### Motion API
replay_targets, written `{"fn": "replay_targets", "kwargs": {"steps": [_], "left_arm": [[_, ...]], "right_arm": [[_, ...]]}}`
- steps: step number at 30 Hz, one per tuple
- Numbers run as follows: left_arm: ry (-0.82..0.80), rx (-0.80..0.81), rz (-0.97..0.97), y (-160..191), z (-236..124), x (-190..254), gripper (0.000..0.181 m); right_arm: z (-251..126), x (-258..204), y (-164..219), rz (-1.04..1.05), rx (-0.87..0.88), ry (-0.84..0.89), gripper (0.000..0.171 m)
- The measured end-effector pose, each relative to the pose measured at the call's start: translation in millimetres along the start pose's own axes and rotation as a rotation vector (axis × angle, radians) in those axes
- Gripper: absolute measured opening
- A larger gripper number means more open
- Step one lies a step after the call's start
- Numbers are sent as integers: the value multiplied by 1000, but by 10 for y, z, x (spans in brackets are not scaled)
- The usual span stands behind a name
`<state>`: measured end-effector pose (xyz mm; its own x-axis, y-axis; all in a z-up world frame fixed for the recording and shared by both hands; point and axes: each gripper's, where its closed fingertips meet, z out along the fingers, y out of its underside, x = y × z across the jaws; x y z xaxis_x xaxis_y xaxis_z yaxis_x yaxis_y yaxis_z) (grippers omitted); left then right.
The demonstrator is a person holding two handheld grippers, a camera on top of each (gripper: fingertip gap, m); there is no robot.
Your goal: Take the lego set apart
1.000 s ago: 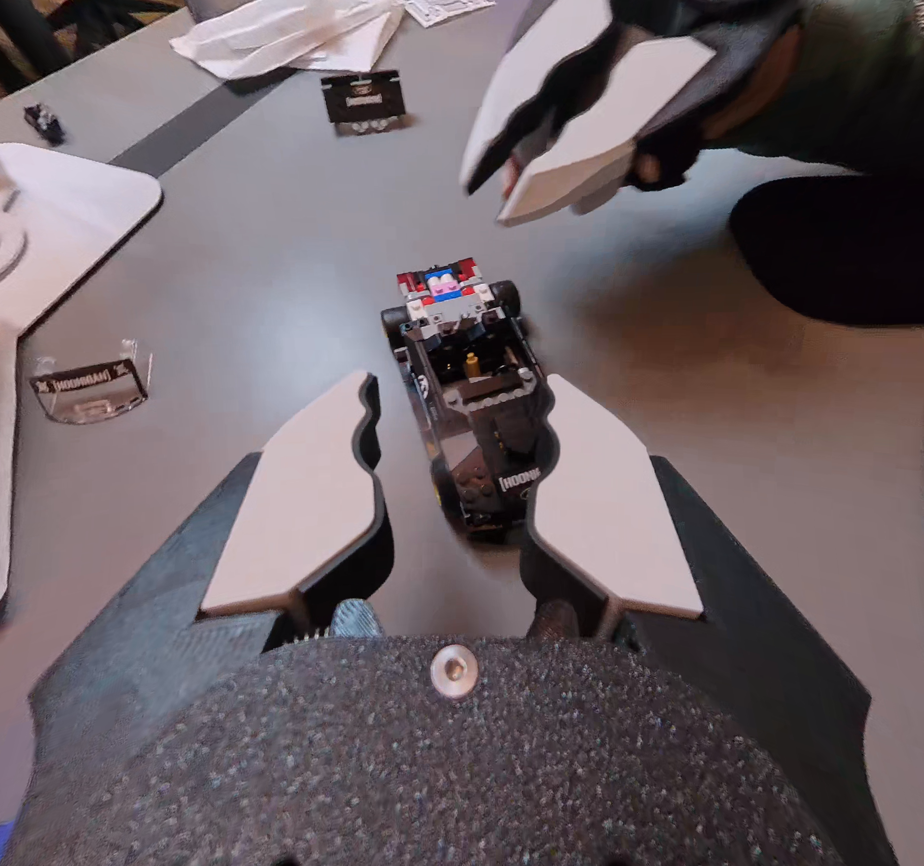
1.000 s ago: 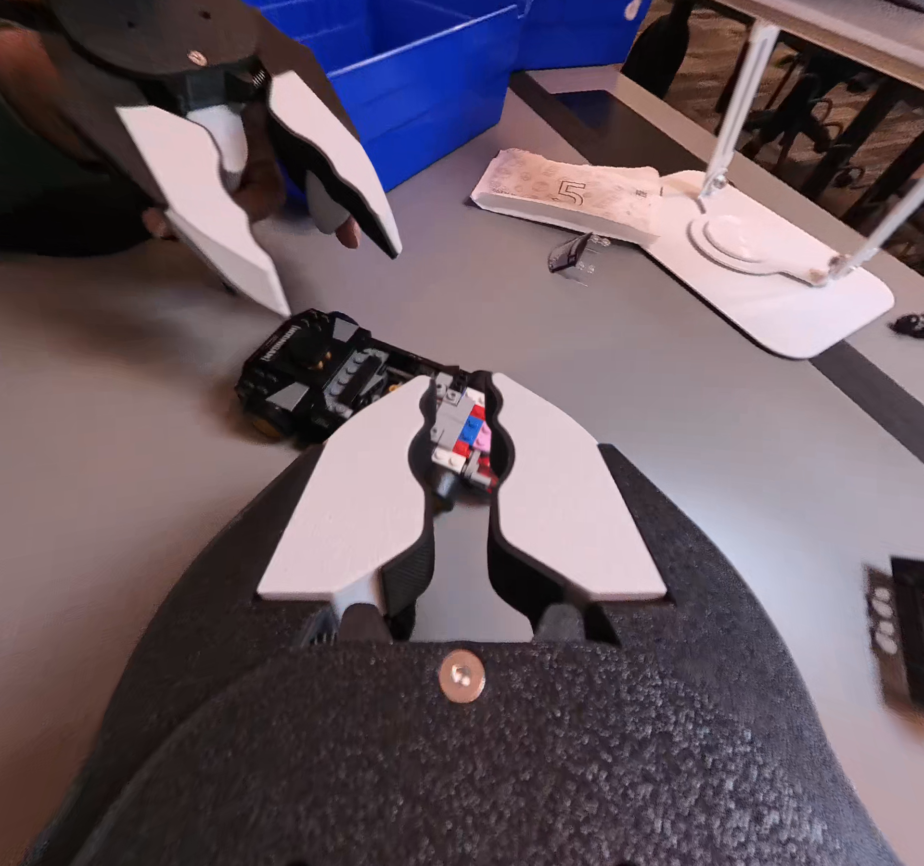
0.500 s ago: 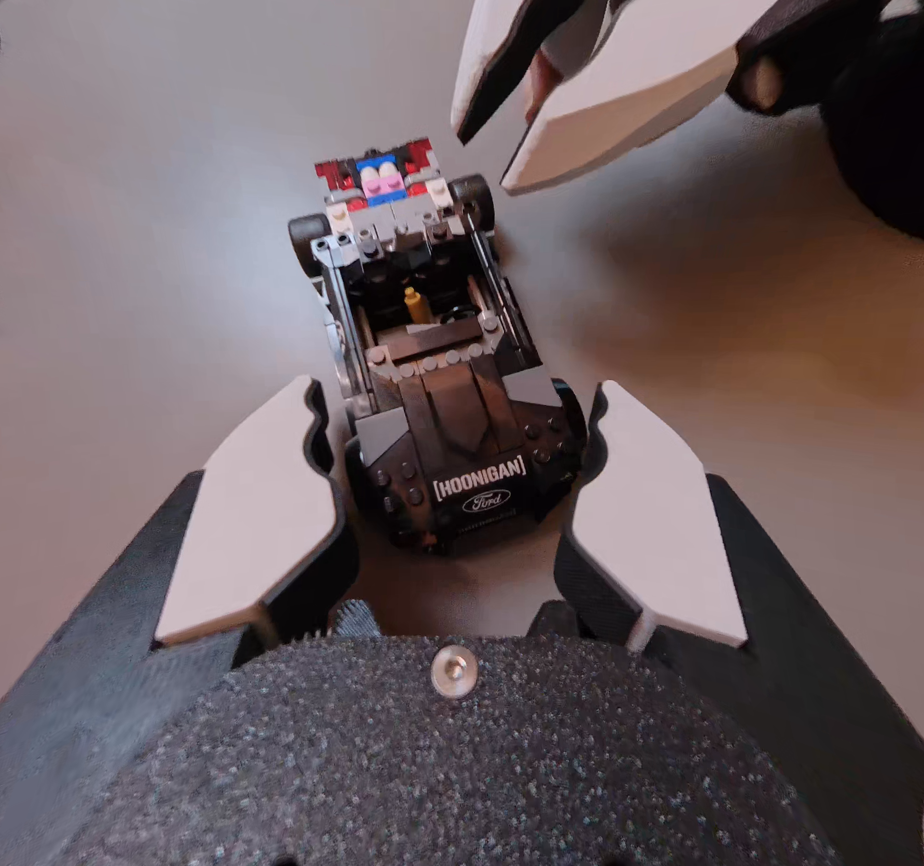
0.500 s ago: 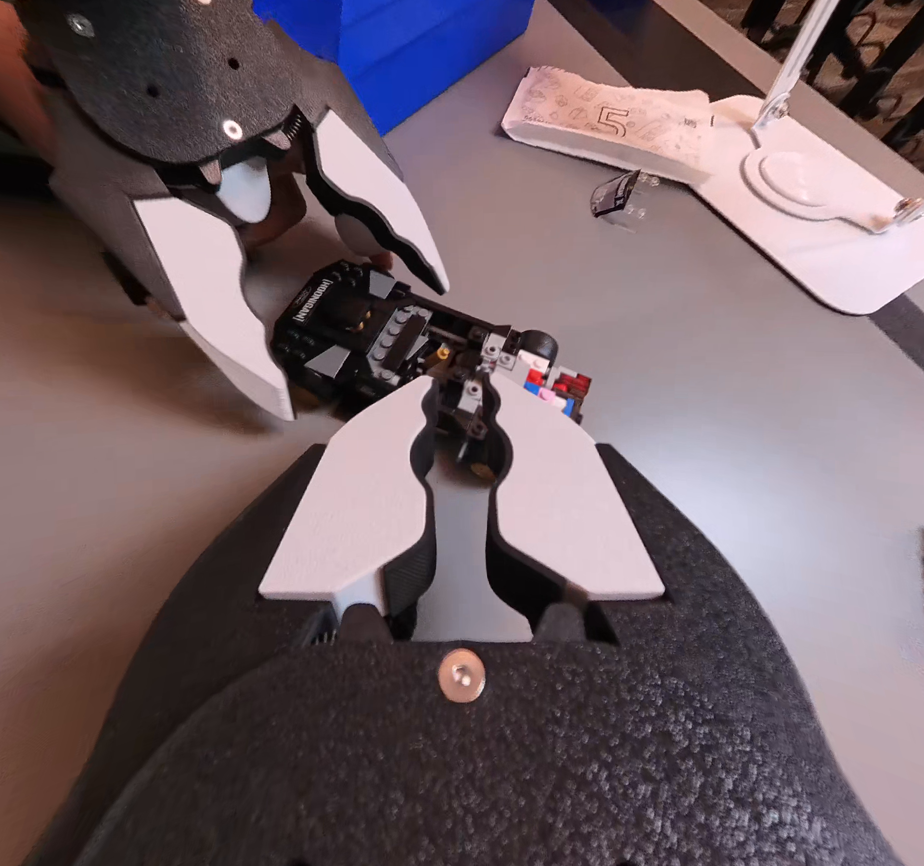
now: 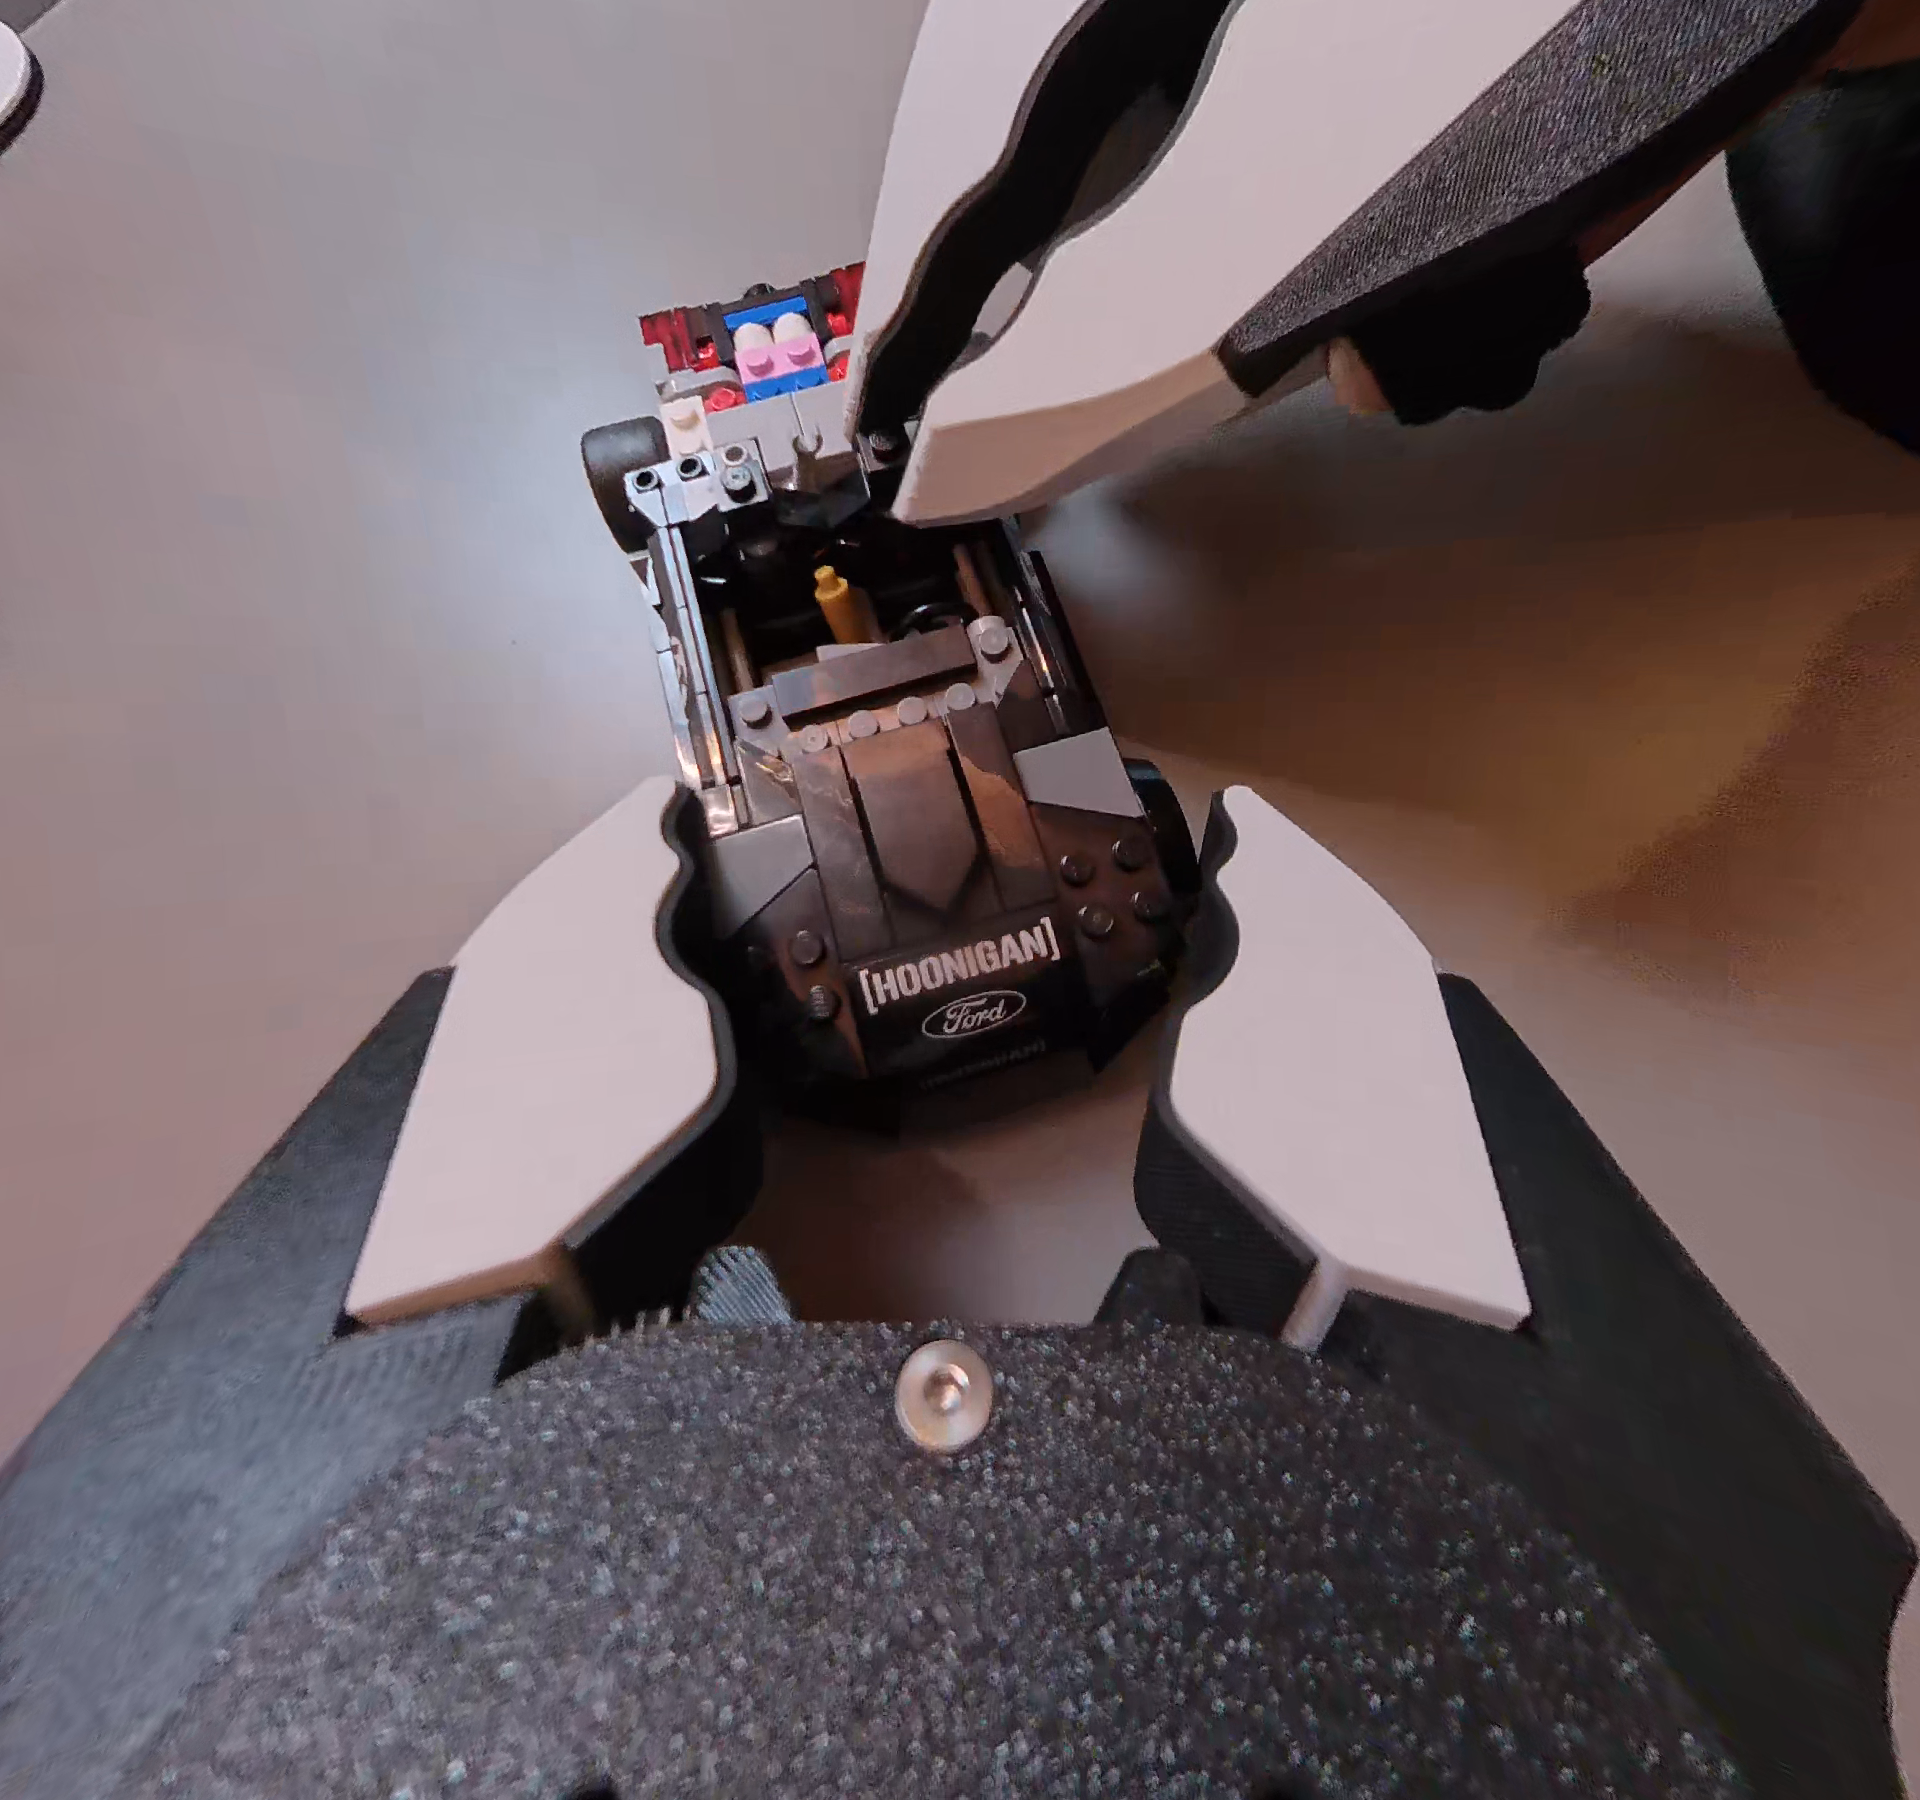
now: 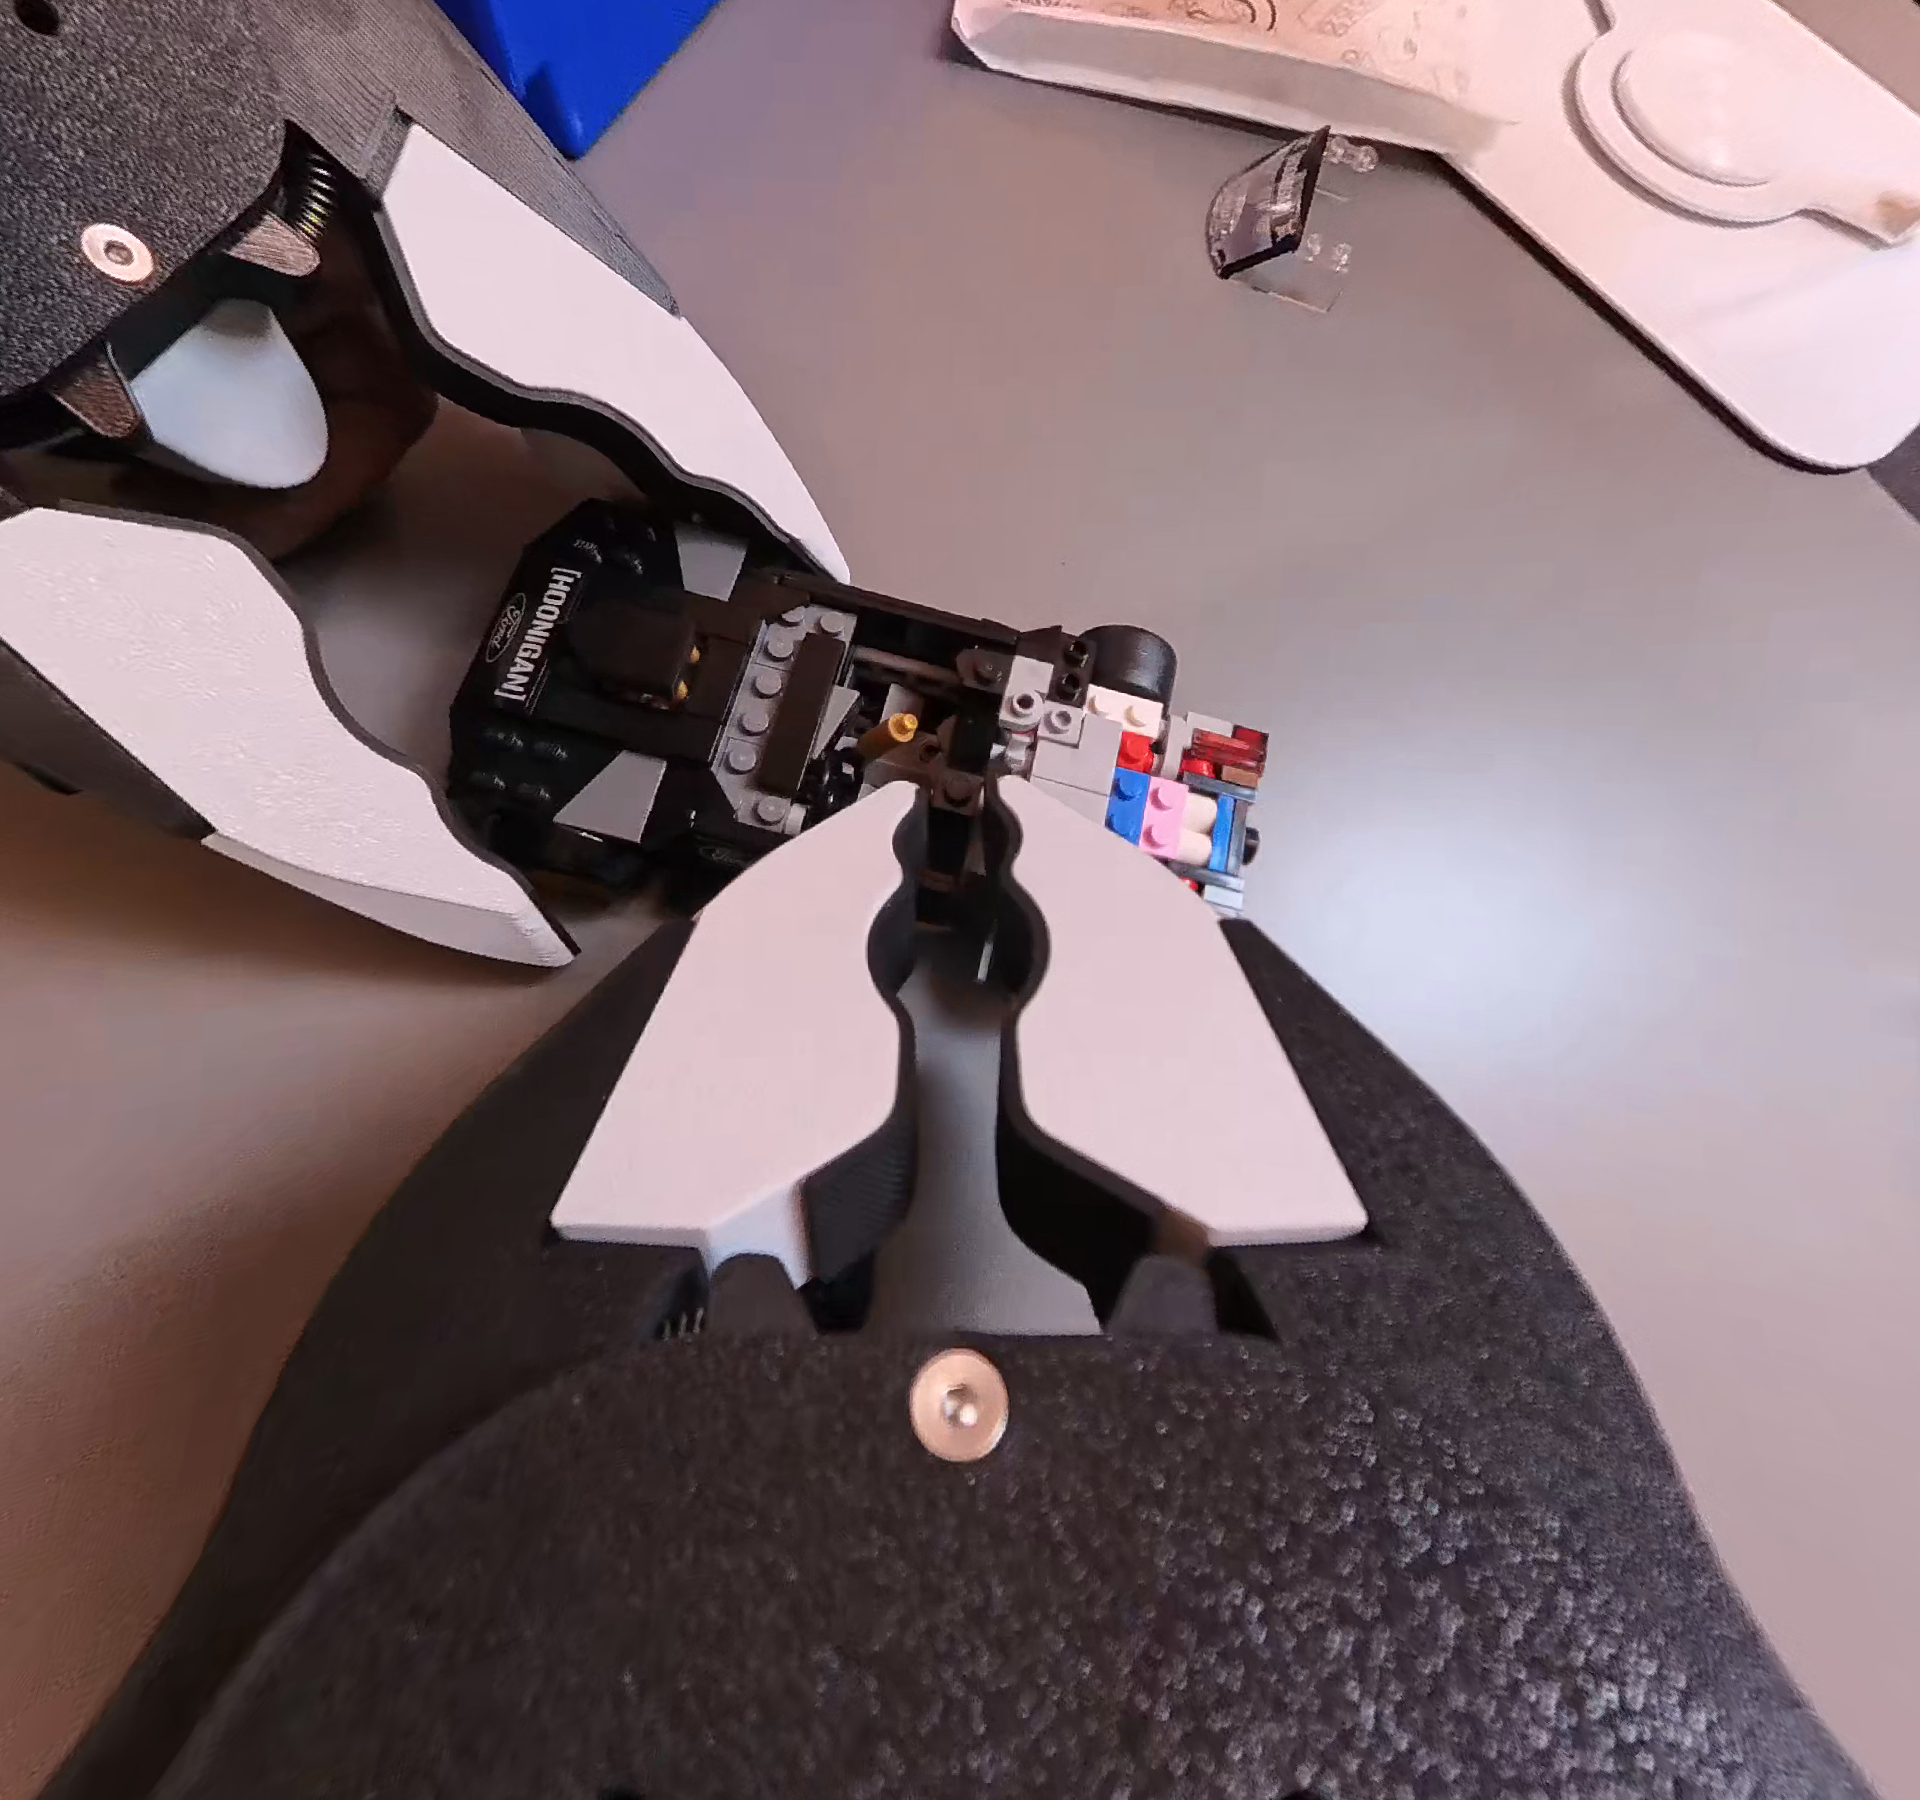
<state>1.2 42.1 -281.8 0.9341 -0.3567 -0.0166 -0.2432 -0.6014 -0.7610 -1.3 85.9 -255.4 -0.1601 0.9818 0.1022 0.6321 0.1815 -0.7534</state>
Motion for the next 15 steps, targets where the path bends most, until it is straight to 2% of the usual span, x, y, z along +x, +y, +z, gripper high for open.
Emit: {"fn": "replay_targets", "kwargs": {"steps": [15], "left_arm": [[-2, 9, 4, 3, -4, -3, 89]], "right_arm": [[34, 1, 0, 50, 2, 29, 9]]}}
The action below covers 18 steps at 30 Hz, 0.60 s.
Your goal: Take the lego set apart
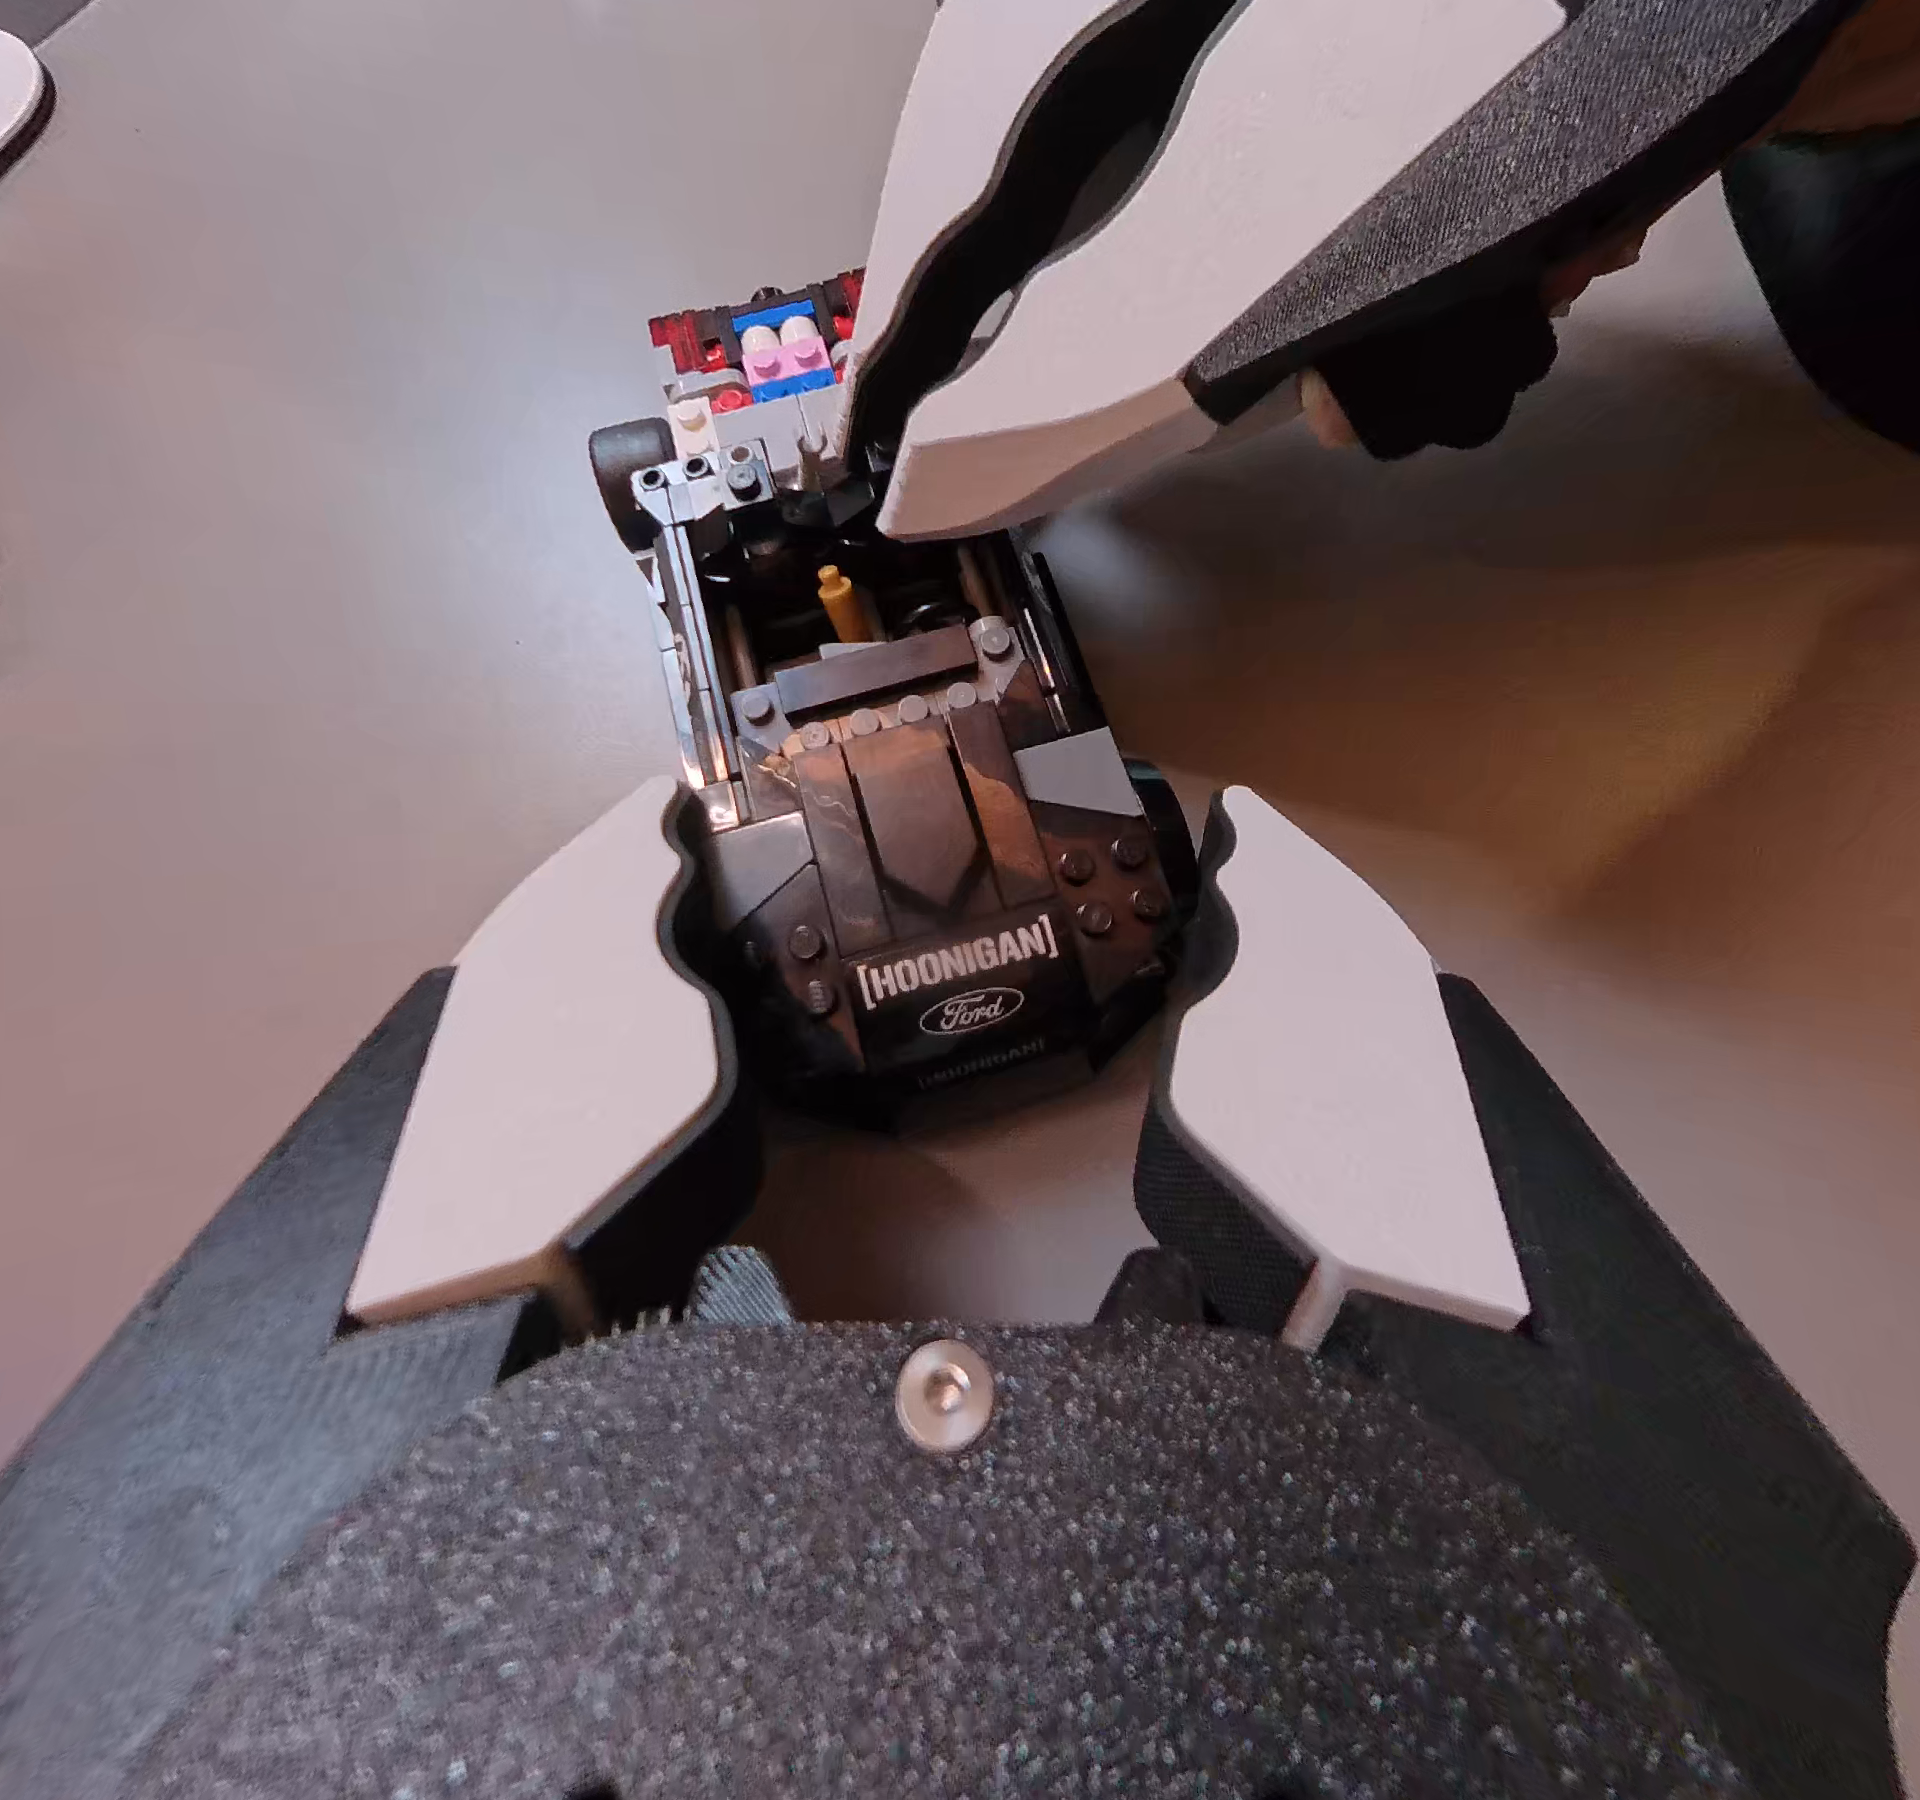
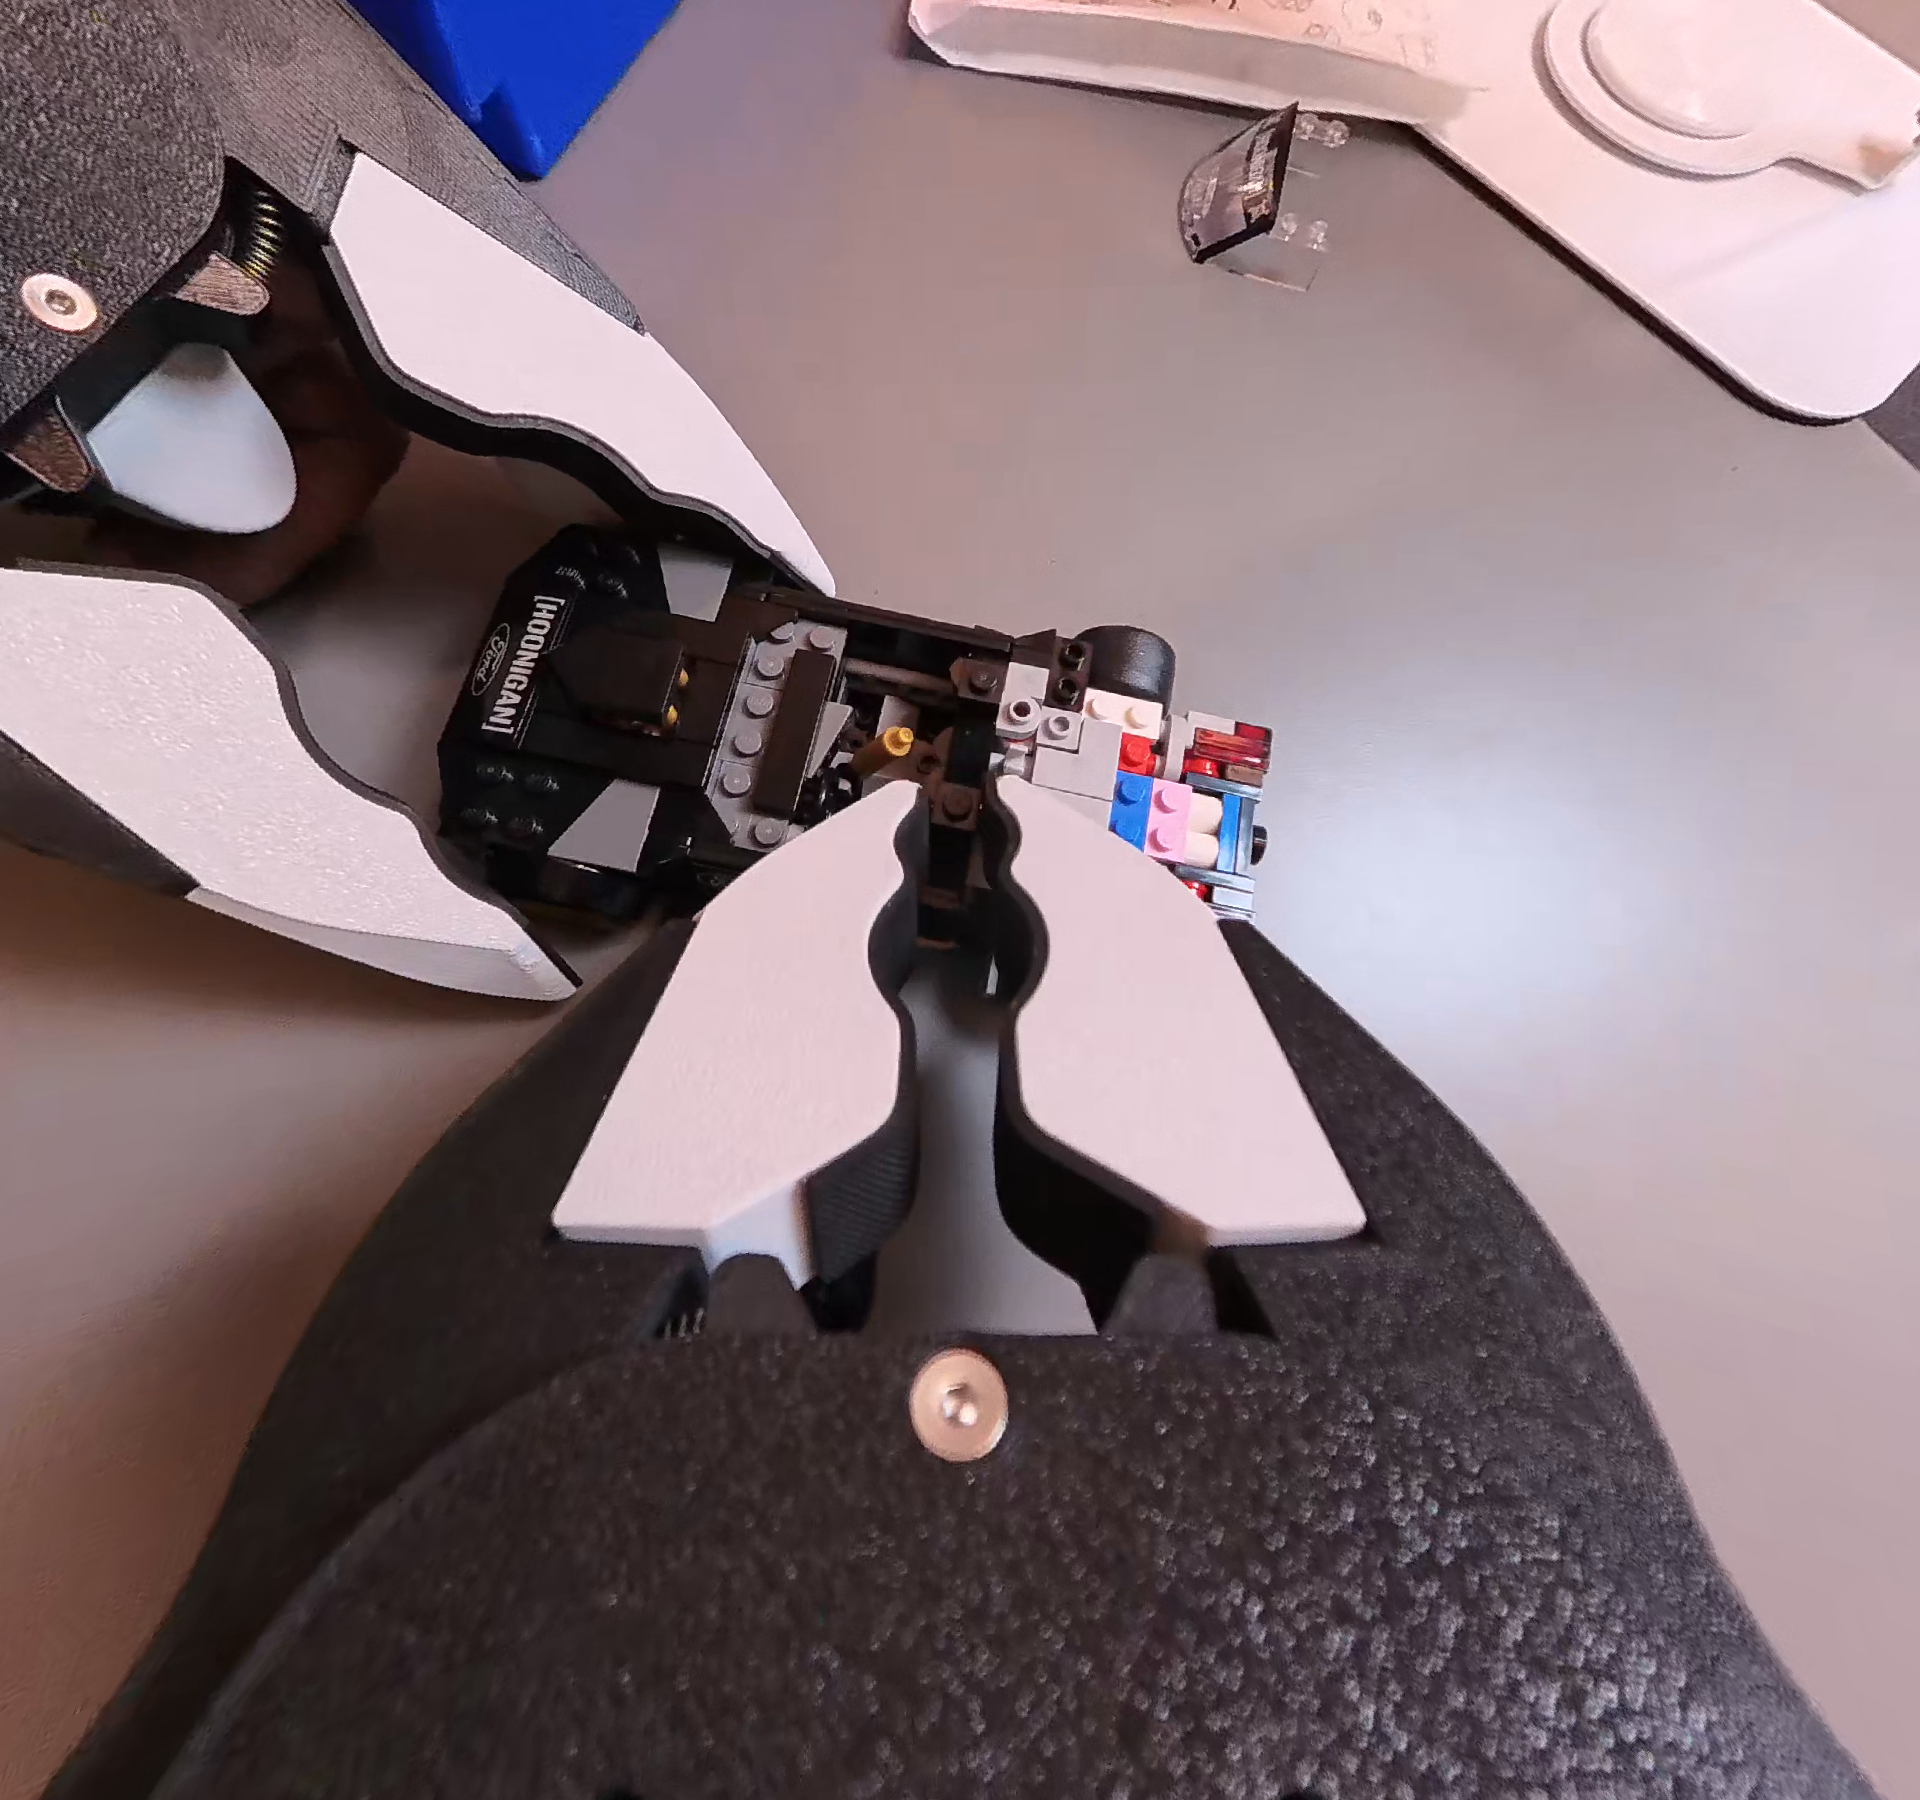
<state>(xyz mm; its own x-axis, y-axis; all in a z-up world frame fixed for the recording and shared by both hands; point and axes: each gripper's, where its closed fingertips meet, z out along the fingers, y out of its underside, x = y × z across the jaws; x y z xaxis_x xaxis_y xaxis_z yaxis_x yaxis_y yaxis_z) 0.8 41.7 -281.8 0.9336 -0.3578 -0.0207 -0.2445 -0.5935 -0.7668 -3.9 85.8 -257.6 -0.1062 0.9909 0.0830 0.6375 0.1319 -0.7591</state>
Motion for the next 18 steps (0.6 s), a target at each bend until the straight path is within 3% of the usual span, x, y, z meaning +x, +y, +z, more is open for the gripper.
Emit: {"fn": "replay_targets", "kwargs": {"steps": [18], "left_arm": [[4, 2, -1, -4, 2, 0, 89]], "right_arm": [[-11, 1, -2, 54, 51, 0, 9]]}}
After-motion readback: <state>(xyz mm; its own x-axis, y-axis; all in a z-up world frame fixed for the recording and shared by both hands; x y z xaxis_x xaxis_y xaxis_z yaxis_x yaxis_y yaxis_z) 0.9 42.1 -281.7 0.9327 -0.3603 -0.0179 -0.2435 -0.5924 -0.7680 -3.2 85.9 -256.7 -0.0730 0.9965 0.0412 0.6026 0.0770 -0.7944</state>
